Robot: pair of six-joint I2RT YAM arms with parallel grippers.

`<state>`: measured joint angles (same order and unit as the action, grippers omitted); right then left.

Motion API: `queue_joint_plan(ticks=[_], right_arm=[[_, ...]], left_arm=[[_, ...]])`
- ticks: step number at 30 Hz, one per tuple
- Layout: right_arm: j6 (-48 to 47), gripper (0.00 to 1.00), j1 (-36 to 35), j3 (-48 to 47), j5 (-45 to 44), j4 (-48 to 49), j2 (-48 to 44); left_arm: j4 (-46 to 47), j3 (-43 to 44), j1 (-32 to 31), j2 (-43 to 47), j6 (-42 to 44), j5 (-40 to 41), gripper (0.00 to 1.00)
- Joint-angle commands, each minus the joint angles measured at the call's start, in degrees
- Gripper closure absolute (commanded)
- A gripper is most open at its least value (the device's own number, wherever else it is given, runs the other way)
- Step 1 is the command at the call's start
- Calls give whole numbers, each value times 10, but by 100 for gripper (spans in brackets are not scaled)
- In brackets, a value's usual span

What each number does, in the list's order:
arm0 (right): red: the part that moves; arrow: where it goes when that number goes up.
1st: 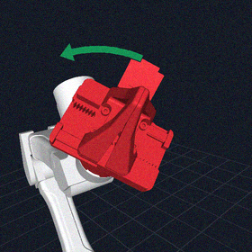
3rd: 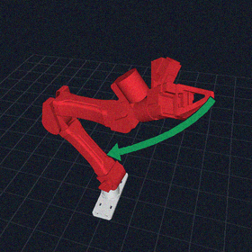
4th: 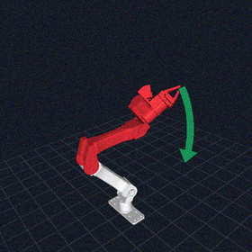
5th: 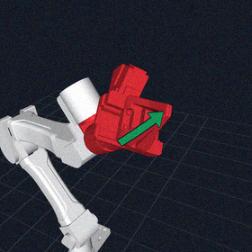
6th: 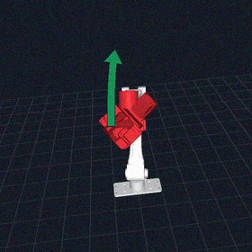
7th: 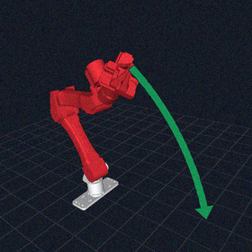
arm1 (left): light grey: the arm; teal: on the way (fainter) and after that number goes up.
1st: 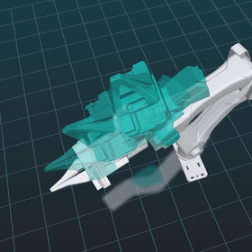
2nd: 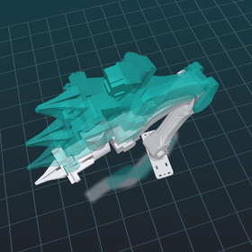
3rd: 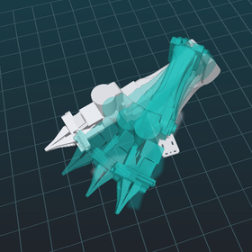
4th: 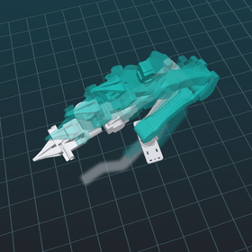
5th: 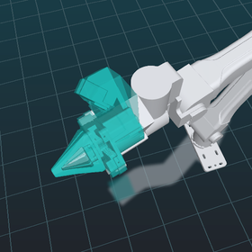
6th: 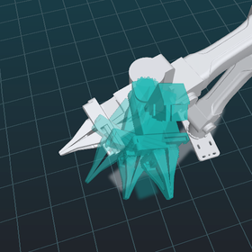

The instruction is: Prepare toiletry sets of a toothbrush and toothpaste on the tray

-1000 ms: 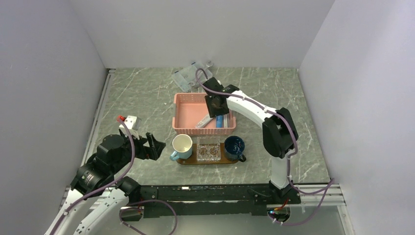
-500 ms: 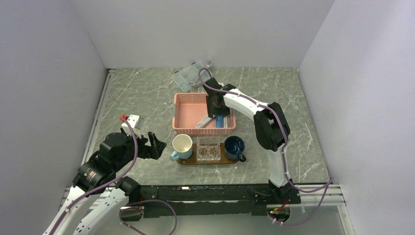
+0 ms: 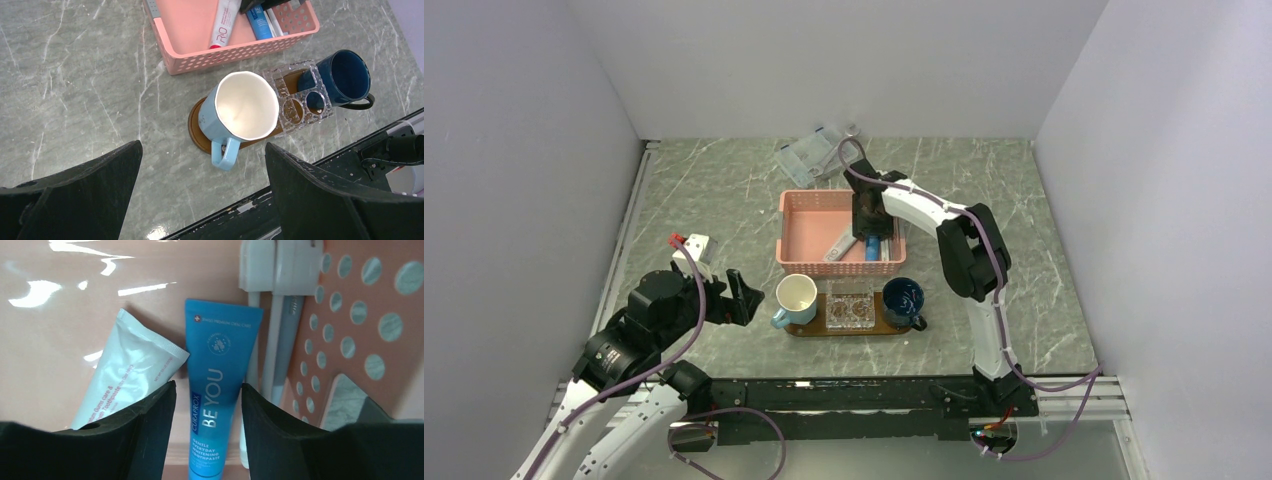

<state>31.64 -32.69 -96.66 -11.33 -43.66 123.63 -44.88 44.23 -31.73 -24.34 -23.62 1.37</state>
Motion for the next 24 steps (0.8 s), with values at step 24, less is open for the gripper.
queue_joint_plan(ticks=[24], right_arm=[[-5,80,3,-42,27,63,-49]], left_arm=[[14,3,3,-2,1,7,1]])
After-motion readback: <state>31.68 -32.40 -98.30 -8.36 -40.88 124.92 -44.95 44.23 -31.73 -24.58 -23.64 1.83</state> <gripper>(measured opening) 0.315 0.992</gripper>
